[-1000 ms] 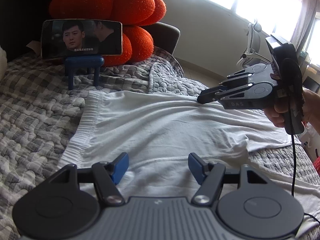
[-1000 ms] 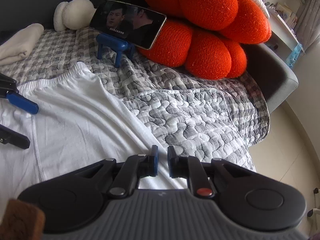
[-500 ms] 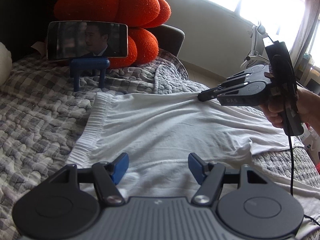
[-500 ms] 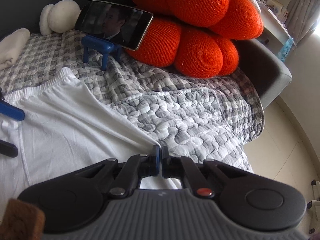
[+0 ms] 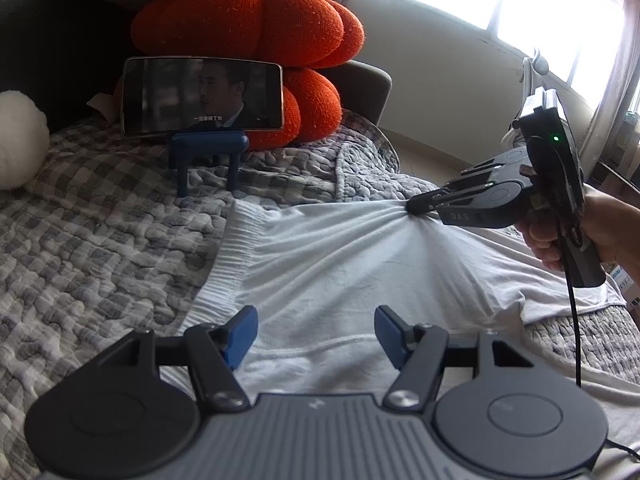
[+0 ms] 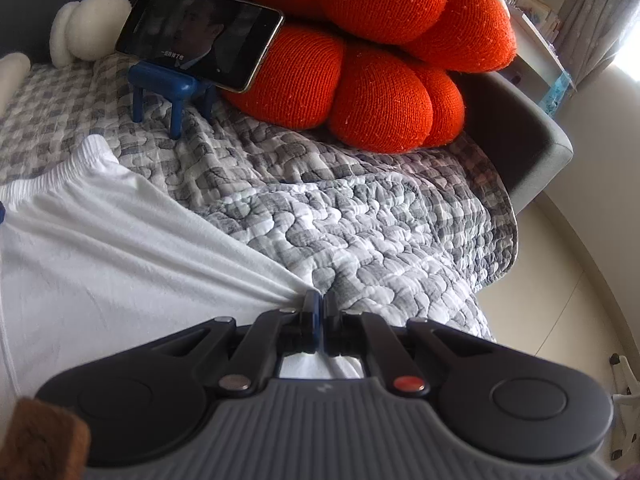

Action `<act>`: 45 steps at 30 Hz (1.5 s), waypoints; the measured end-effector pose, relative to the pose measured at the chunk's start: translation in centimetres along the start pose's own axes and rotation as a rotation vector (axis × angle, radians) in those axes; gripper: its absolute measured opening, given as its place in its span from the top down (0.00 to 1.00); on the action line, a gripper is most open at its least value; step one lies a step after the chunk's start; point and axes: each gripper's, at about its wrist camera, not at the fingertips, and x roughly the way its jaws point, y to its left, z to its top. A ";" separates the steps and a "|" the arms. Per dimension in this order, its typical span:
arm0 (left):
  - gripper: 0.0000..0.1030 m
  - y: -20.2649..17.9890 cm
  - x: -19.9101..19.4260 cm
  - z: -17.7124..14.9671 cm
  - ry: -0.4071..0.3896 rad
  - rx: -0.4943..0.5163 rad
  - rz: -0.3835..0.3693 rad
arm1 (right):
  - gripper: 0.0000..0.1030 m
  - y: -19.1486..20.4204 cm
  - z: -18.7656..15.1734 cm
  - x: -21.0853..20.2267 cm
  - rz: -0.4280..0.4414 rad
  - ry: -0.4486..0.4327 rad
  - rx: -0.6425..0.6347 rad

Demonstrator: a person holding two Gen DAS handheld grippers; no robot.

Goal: Fold clothes

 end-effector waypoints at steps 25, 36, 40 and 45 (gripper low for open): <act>0.35 2.8 2.3 5.9 0.015 -0.057 0.146 | 0.62 -1.8 -0.3 -2.1 0.134 -0.046 0.079; 0.79 2.5 8.2 6.2 0.028 0.027 0.239 | 1.00 -0.4 -0.5 -1.1 0.120 -0.040 0.028; 0.80 2.5 7.4 6.6 -0.033 0.020 0.276 | 1.00 -0.3 -0.1 -1.3 0.064 -0.072 0.022; 0.79 2.7 8.3 6.6 -0.013 0.020 0.312 | 1.00 0.5 -0.2 0.2 0.016 -0.035 0.003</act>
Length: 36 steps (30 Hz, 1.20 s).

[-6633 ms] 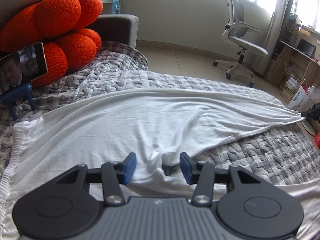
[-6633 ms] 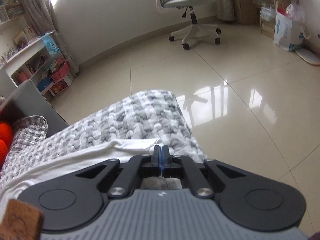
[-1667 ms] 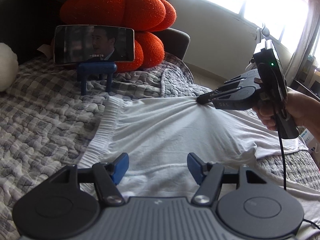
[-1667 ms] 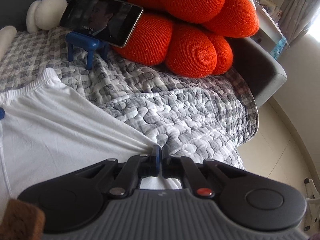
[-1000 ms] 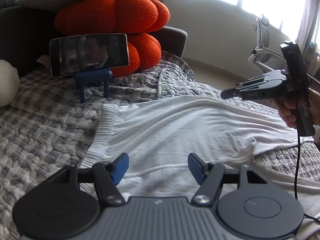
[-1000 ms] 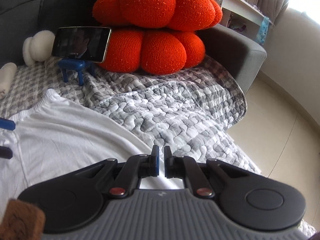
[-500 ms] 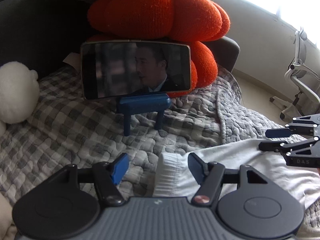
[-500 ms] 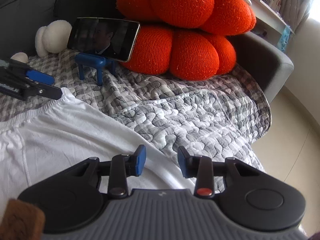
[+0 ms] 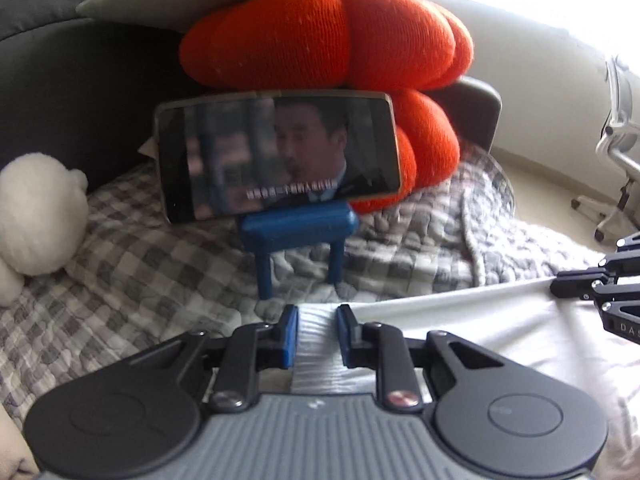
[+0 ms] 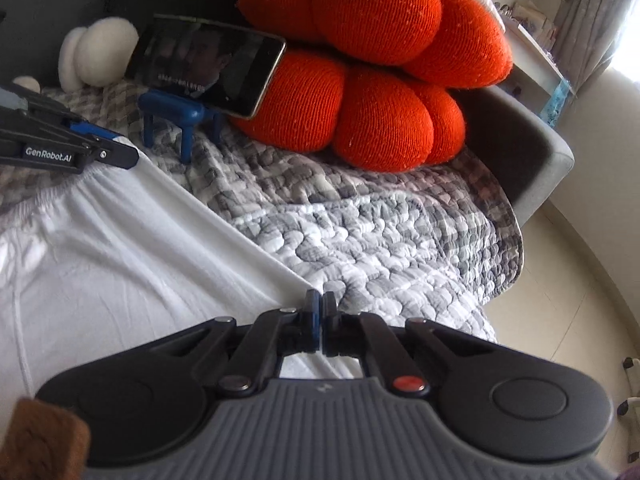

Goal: Fold clothes

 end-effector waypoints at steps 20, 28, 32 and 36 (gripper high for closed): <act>0.48 3.6 -7.2 -1.1 -0.086 -0.061 0.091 | 0.70 -4.4 -4.4 -9.0 0.012 0.000 0.266; 0.48 2.6 -10.4 -4.5 -0.031 -0.017 0.036 | 0.70 -1.5 -8.7 -10.2 0.143 0.064 0.284; 0.47 2.6 -11.7 -6.3 -0.008 0.003 0.015 | 0.70 -0.4 -9.8 -10.8 0.130 0.084 0.256; 0.46 2.9 -12.2 -7.7 0.016 0.014 0.010 | 0.70 -0.8 -9.8 -11.2 0.125 0.102 0.267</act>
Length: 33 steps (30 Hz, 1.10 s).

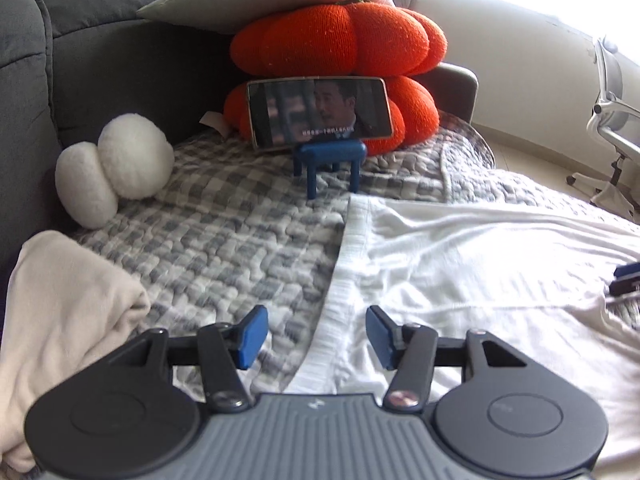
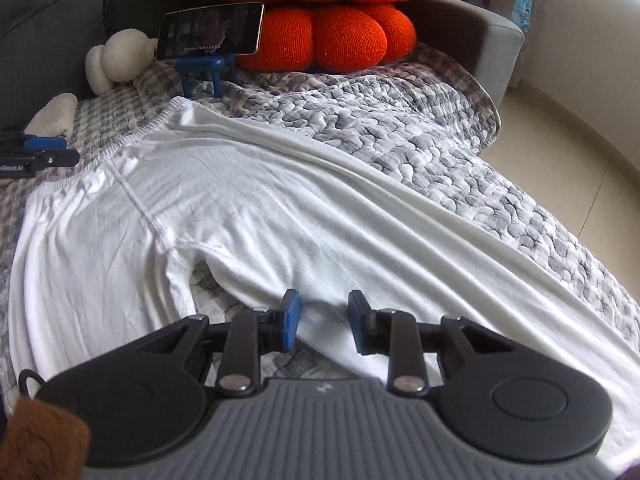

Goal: Fold clothes
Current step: 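Open both grippers above the flattened white pants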

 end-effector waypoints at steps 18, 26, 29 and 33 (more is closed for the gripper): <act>0.45 -5.4 1.7 0.5 0.004 0.048 -0.122 | 0.71 -1.4 8.1 6.8 0.027 -0.050 0.216; 0.45 -5.9 2.3 0.1 0.014 0.058 -0.139 | 0.70 -1.7 10.2 8.4 0.017 -0.073 0.239; 0.44 -5.7 2.3 0.1 0.017 0.052 -0.141 | 0.70 -1.2 10.5 9.6 -0.008 -0.065 0.223; 0.44 -5.5 2.1 0.0 0.016 0.052 -0.141 | 0.69 0.5 10.5 9.6 -0.073 -0.080 0.105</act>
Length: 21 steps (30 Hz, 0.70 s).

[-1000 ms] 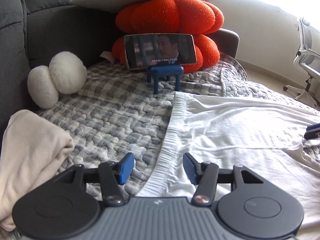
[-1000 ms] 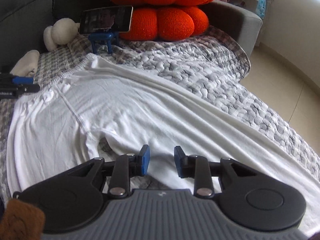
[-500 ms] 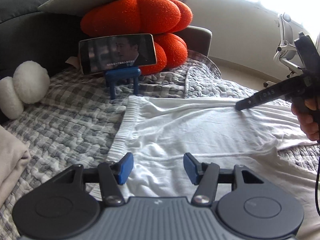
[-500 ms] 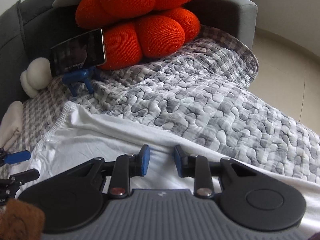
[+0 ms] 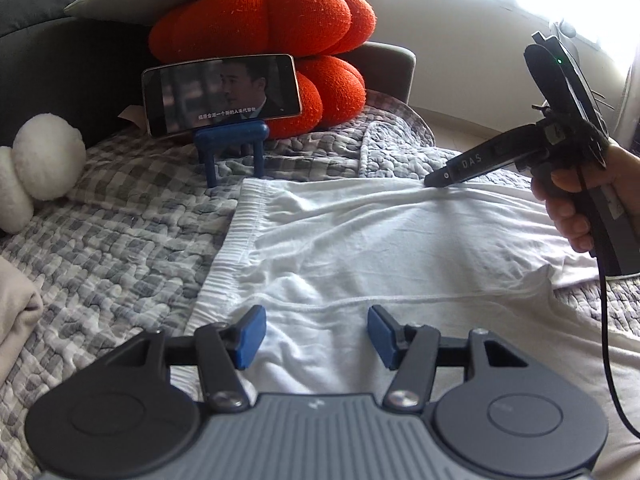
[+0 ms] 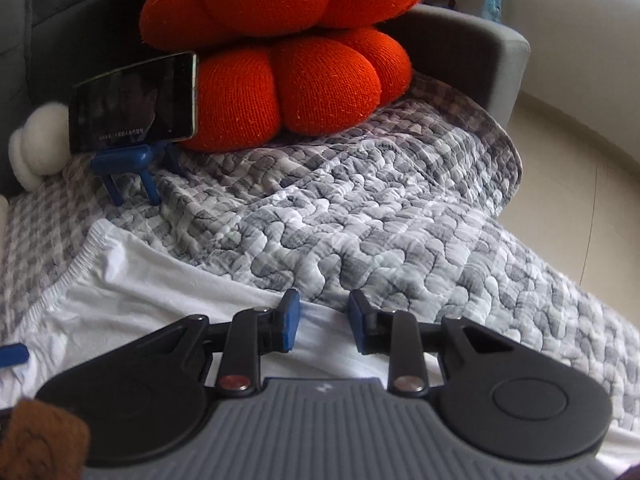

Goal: Fold clothes

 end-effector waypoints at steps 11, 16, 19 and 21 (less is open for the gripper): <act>0.43 0.2 -0.1 -0.3 0.001 0.001 -0.012 | 1.00 1.4 -0.1 -0.2 0.010 -0.004 -0.172; 0.43 0.2 -0.3 -0.4 0.000 -0.003 -0.019 | 1.00 1.3 0.6 -0.4 -0.017 -0.044 -0.175; 0.43 -0.2 -0.4 -0.5 -0.006 0.007 -0.026 | 1.00 1.4 0.5 0.1 -0.029 -0.037 -0.182; 0.43 -0.2 -0.5 -0.5 -0.006 0.005 -0.027 | 1.00 1.5 0.2 0.5 -0.044 -0.034 -0.191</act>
